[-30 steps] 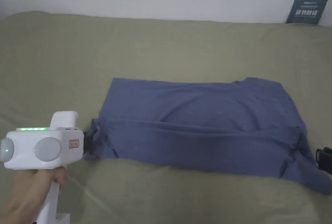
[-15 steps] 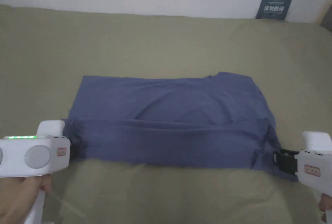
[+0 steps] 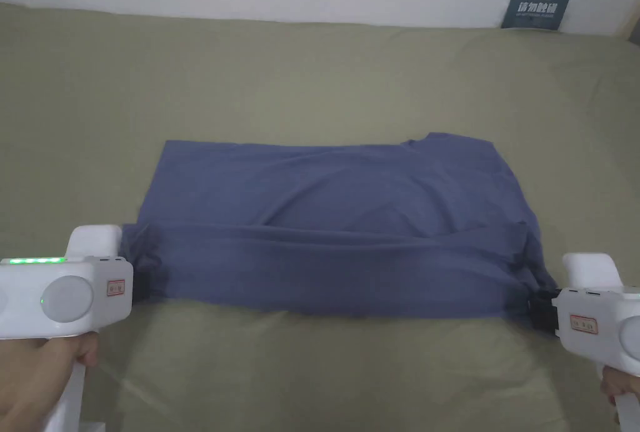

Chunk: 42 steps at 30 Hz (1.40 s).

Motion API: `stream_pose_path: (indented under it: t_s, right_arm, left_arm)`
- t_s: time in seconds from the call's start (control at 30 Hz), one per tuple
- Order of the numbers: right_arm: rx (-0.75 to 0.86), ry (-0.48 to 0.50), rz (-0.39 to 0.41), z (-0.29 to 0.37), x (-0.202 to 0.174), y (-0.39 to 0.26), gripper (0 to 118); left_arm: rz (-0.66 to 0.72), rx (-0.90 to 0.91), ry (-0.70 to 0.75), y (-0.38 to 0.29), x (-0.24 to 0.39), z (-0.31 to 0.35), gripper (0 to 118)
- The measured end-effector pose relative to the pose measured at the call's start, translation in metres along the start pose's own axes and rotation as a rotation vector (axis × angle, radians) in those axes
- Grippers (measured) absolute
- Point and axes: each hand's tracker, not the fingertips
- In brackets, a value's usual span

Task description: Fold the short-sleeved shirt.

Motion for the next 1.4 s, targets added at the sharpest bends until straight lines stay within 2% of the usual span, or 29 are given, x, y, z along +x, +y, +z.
stream_pose_path:
  t_s: [0.4,0.73,0.97,1.03,1.07,1.1,1.13,1.17,1.2,1.23,1.33,1.37,1.4]
  right_arm:
    - [0.037,0.026,0.015,0.039,-0.004,-0.01,11]
    - [0.005,0.073,0.037,0.079,-0.018,-0.068,11]
    - [0.003,0.071,0.033,0.077,-0.022,-0.085,11]
    - [0.006,0.07,0.023,0.077,-0.024,-0.083,17]
    - [0.009,0.066,0.028,0.077,-0.024,-0.082,28]
    - [0.01,0.066,0.028,0.078,-0.024,-0.08,51]
    - [0.012,0.059,0.024,0.079,-0.025,-0.079,96]
    - [0.007,0.055,0.02,0.08,-0.024,-0.075,113]
    - [0.01,0.059,0.016,0.081,-0.022,-0.073,112]
    - [0.052,0.072,0.006,0.085,-0.022,-0.07,105]
    - [0.079,0.054,0.002,0.085,-0.023,-0.05,98]
    - [0.093,0.049,-0.001,0.083,-0.024,-0.042,86]
    - [0.099,0.051,-0.002,0.081,-0.024,-0.033,60]
  left_arm:
    - [-0.008,0.041,0.009,-0.019,-0.008,0.03,7]
    - [0.028,0.033,0.012,-0.066,-0.034,0.072,7]
    - [0.039,0.029,-0.01,-0.08,-0.038,0.075,7]
    - [0.043,0.029,-0.011,-0.08,-0.037,0.072,7]
    - [0.042,0.027,-0.013,-0.079,-0.036,0.07,12]
    - [0.044,0.024,-0.015,-0.078,-0.036,0.069,34]
    - [0.041,0.017,-0.018,-0.077,-0.036,0.068,86]
    - [0.033,0.006,-0.01,-0.077,-0.035,0.067,115]
    - [0.032,0.004,-0.009,-0.076,-0.035,0.066,118]
    - [0.032,0.019,-0.007,-0.075,-0.035,0.068,118]
    - [0.018,0.057,0.004,-0.057,-0.031,0.074,110]
    - [0.013,0.074,0.003,-0.05,-0.03,0.073,99]
    - [0.009,0.08,0.004,-0.04,-0.029,0.071,74]
